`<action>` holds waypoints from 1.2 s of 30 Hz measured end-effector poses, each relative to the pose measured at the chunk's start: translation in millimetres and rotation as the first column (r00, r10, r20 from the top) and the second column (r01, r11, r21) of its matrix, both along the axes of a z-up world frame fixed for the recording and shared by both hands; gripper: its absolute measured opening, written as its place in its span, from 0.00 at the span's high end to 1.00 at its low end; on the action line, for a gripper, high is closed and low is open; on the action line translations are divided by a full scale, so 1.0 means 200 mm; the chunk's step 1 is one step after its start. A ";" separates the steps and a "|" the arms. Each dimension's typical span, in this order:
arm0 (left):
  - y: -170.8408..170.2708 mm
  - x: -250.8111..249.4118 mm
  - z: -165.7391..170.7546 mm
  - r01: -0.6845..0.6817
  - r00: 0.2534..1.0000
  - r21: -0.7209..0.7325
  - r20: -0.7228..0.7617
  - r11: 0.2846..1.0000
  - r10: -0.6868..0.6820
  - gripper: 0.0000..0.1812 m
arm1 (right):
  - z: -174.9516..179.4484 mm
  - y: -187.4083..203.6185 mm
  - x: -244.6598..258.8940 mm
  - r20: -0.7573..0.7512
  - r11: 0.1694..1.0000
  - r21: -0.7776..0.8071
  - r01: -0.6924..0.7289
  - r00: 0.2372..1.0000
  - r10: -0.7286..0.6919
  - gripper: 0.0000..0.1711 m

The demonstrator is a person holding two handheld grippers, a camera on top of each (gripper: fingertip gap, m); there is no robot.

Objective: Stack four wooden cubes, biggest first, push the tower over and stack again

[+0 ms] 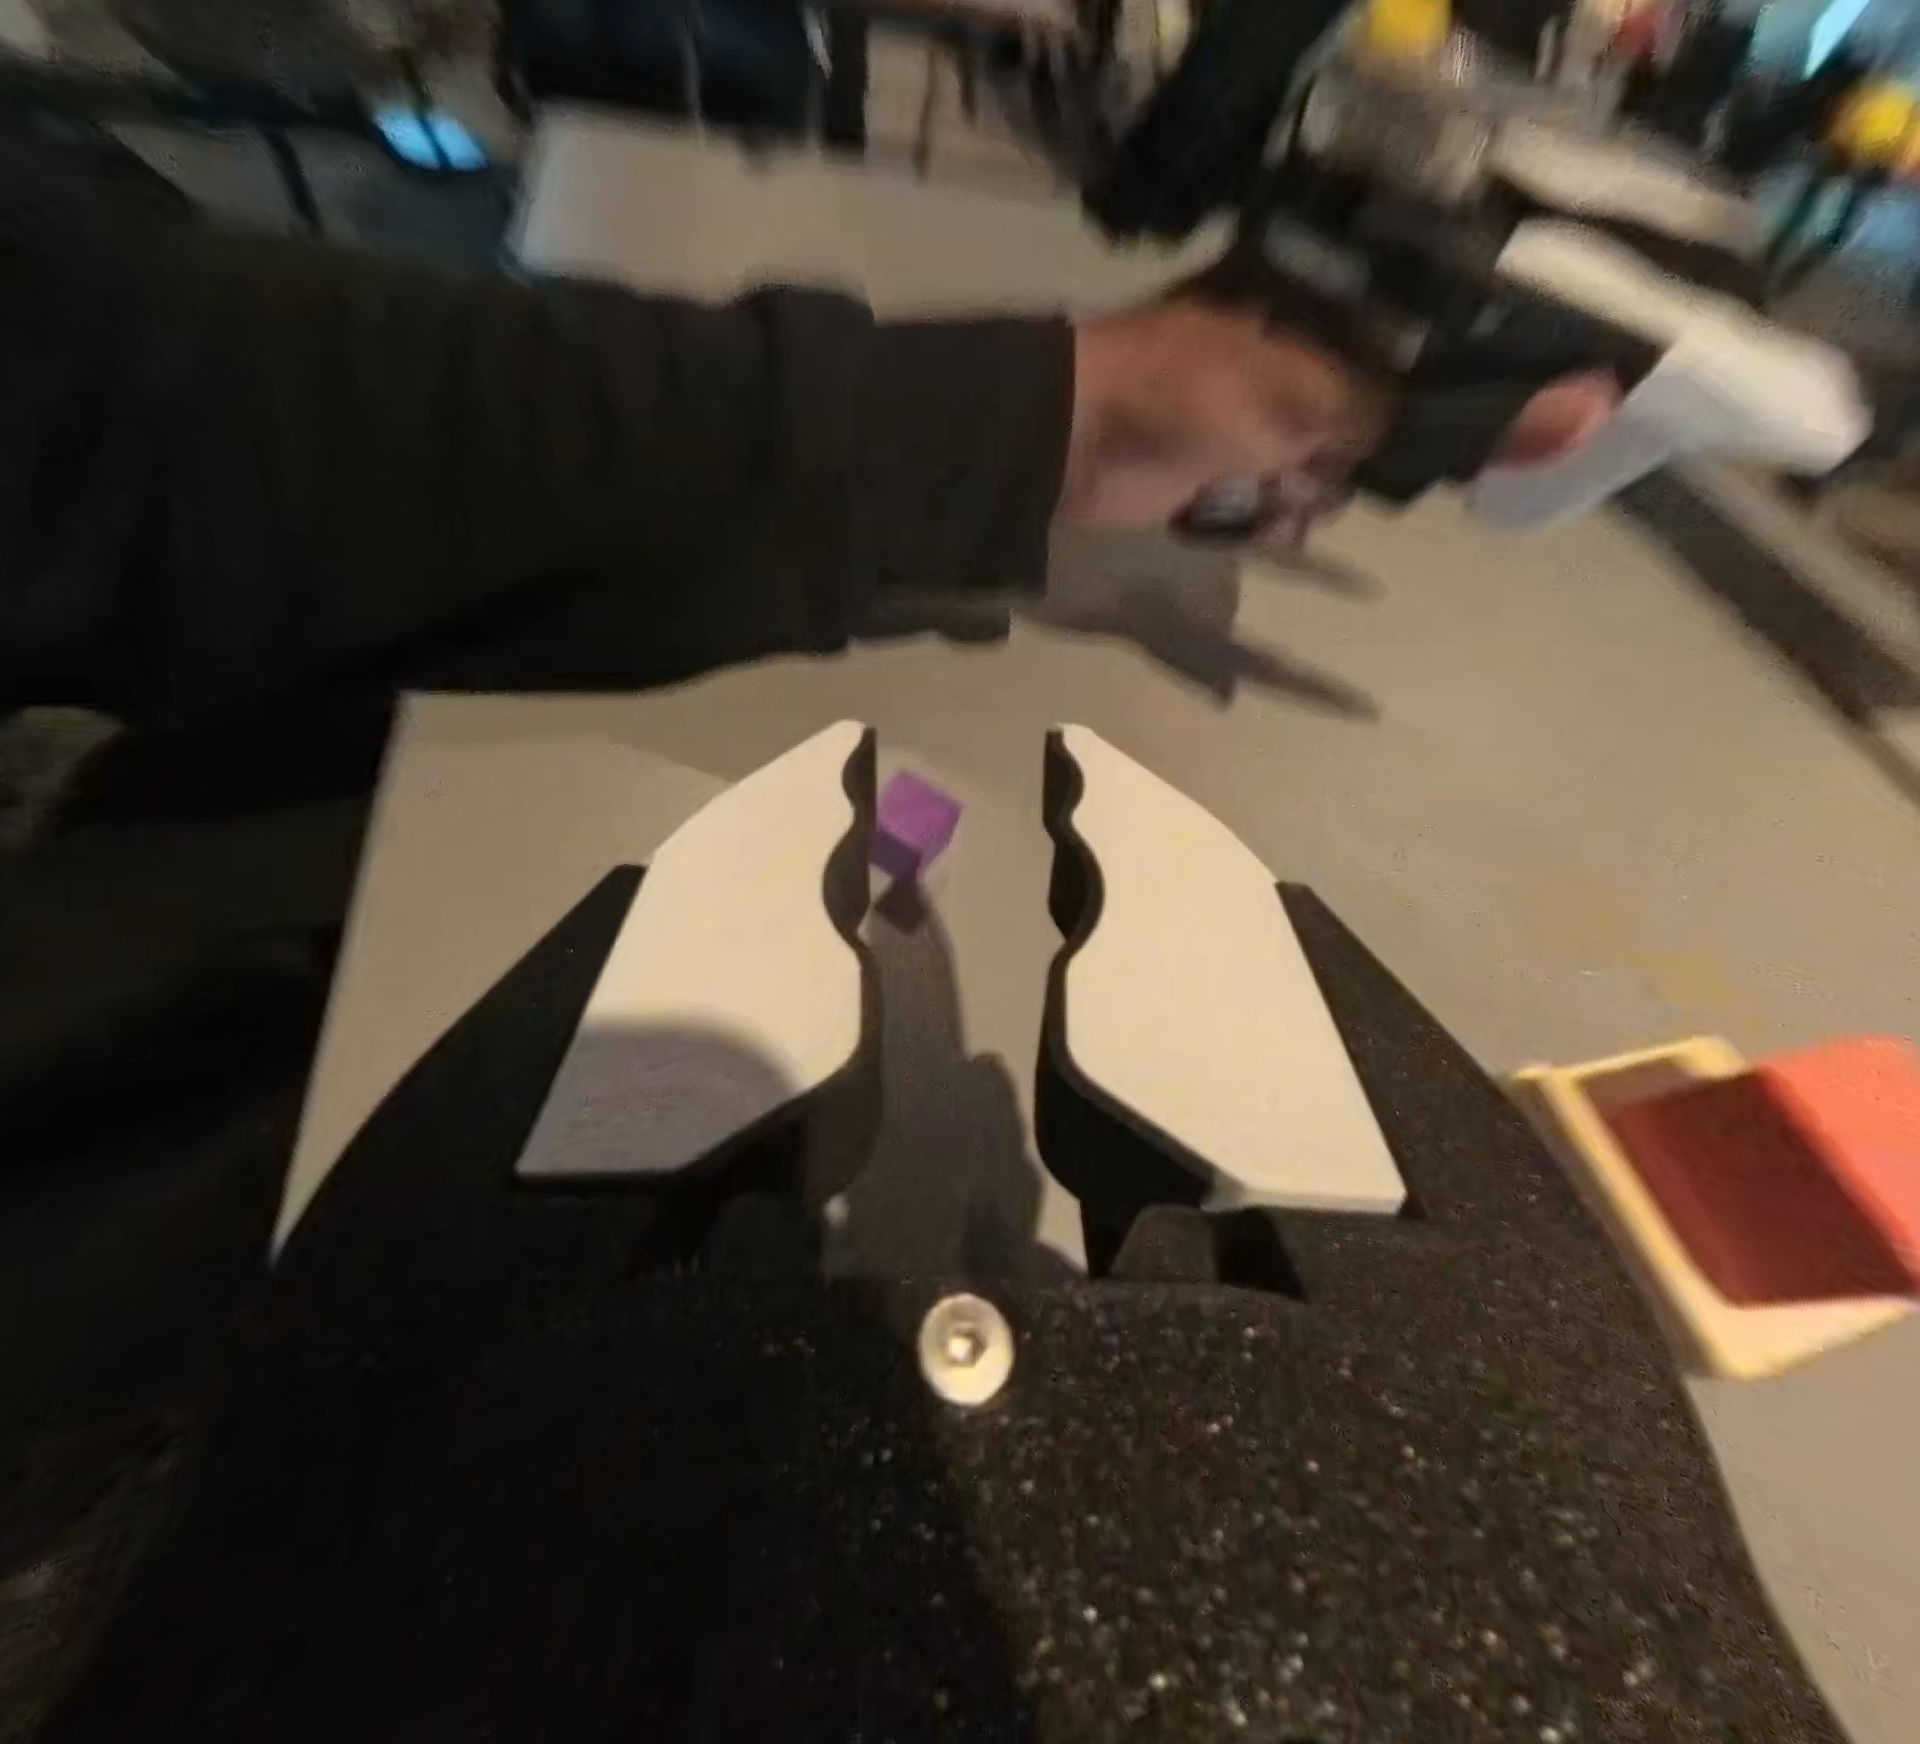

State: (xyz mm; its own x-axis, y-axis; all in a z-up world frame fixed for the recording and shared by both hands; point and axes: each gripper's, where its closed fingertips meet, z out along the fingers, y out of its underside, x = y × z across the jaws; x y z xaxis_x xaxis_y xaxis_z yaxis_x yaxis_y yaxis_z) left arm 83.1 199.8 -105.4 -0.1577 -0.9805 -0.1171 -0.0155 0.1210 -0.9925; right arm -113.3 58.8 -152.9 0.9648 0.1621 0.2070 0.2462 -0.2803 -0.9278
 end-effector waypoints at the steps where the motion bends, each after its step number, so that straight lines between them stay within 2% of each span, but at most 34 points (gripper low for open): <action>1: 0.00 0.01 -0.03 -0.015 1.000 0.038 -0.014 0.999 0.015 0.60 | -0.10 0.05 0.01 -0.008 0.994 -0.097 0.051 0.999 -0.052 0.80; 3: -0.03 0.03 -0.07 -0.022 0.999 0.106 -0.034 0.994 0.025 0.61 | -0.26 0.10 0.01 -0.072 0.961 -0.264 0.083 0.992 -0.105 0.73; 5: -0.05 0.05 -0.09 -0.019 0.998 0.147 -0.051 0.989 0.027 0.61 | -0.35 0.12 0.01 -0.114 0.926 -0.368 0.085 0.984 -0.135 0.69; 8: -0.07 0.06 -0.11 -0.021 0.997 0.154 -0.068 0.988 0.032 0.62 | -0.35 0.13 0.04 -0.116 0.920 -0.369 0.130 0.976 -0.184 0.70; 13: -0.04 0.07 -0.14 -0.058 0.994 0.142 -0.087 0.988 0.071 0.64 | -0.39 0.14 0.01 -0.095 0.902 -0.419 0.108 0.982 -0.161 0.72; 17: 0.02 0.06 -0.15 -0.096 0.990 0.117 -0.089 0.989 0.106 0.65 | -0.41 0.14 -0.01 -0.087 0.898 -0.434 0.070 0.989 -0.119 0.86; 23: 0.06 0.05 -0.18 -0.117 0.986 0.099 -0.104 0.988 0.127 0.66 | -0.40 0.12 0.06 -0.098 0.901 -0.426 0.080 0.986 -0.134 0.86; 28: 0.06 0.06 -0.21 -0.117 0.984 0.119 -0.118 0.986 0.131 0.67 | -0.41 0.12 0.05 -0.103 0.894 -0.443 0.069 0.986 -0.128 0.78; 31: 0.05 0.07 -0.23 -0.118 0.982 0.131 -0.134 0.984 0.136 0.67 | -0.43 0.12 0.06 -0.083 0.885 -0.456 0.091 0.986 -0.145 0.77; 36: 0.04 0.08 -0.28 -0.126 0.973 0.148 -0.173 0.981 0.151 0.67 | -0.44 0.13 0.07 -0.073 0.874 -0.472 0.112 0.984 -0.166 0.81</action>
